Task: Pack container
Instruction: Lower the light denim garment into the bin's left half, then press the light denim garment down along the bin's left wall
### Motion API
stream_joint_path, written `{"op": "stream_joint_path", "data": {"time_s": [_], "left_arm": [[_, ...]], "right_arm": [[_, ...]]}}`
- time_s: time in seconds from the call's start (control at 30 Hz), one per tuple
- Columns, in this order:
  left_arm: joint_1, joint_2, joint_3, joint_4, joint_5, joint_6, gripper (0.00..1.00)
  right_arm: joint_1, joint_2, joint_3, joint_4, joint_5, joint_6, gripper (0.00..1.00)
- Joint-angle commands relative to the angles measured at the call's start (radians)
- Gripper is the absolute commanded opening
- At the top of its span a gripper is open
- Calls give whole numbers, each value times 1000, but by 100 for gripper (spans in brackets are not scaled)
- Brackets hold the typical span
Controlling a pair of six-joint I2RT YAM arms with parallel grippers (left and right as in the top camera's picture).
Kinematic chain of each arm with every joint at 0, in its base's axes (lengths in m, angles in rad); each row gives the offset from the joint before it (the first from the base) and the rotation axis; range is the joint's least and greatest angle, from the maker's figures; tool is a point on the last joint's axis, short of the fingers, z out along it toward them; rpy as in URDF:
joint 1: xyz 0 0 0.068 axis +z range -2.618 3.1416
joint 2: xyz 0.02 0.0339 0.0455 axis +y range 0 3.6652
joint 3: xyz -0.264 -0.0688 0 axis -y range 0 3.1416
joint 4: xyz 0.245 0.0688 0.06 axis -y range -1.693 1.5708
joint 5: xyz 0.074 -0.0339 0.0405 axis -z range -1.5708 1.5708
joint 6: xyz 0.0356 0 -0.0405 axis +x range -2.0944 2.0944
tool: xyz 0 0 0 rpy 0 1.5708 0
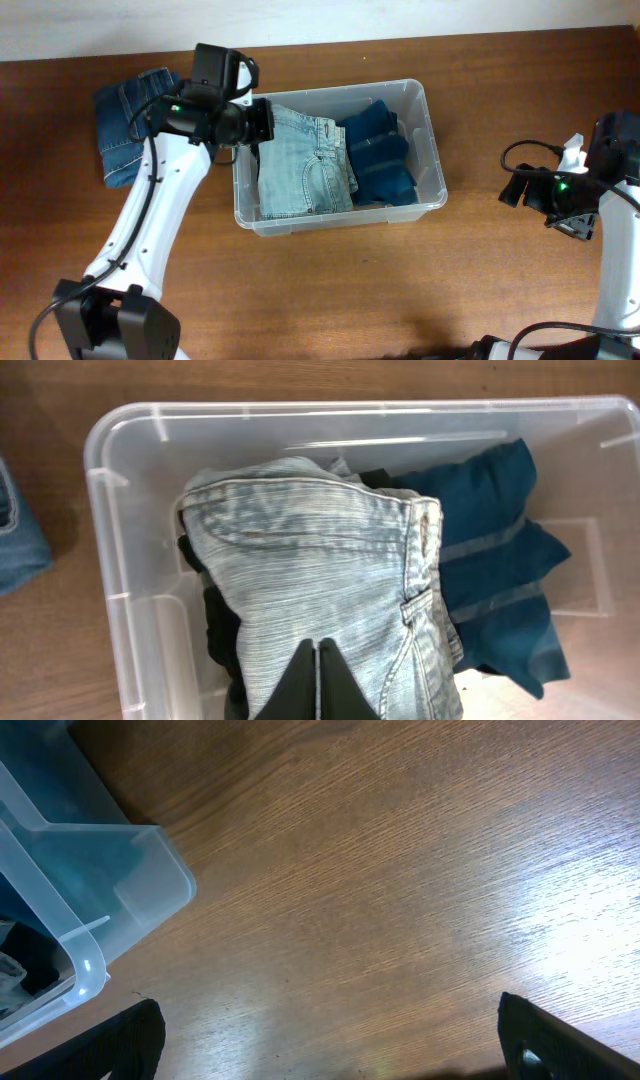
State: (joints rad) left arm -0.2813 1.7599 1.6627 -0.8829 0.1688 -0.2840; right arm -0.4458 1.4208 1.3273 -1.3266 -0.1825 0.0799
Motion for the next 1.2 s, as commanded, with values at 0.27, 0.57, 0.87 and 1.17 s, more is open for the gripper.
{"op": "stream_joint_path", "data": {"time_s": [0.27,0.57,0.87,1.17], "left_arm": [[-45,126,21,-27,-79,48,1],[-42,254,21,-64,-89,77,1],[-37,283,21,-98,-219,77,1],[-41,269,24,-129,-259,103,1]], "right_arm": [[-6,1,0,0,2,6,98],[-6,1,0,0,3,6,98],[-6,1,0,0,3,6,98],[-6,1,0,0,3,6,98]]}}
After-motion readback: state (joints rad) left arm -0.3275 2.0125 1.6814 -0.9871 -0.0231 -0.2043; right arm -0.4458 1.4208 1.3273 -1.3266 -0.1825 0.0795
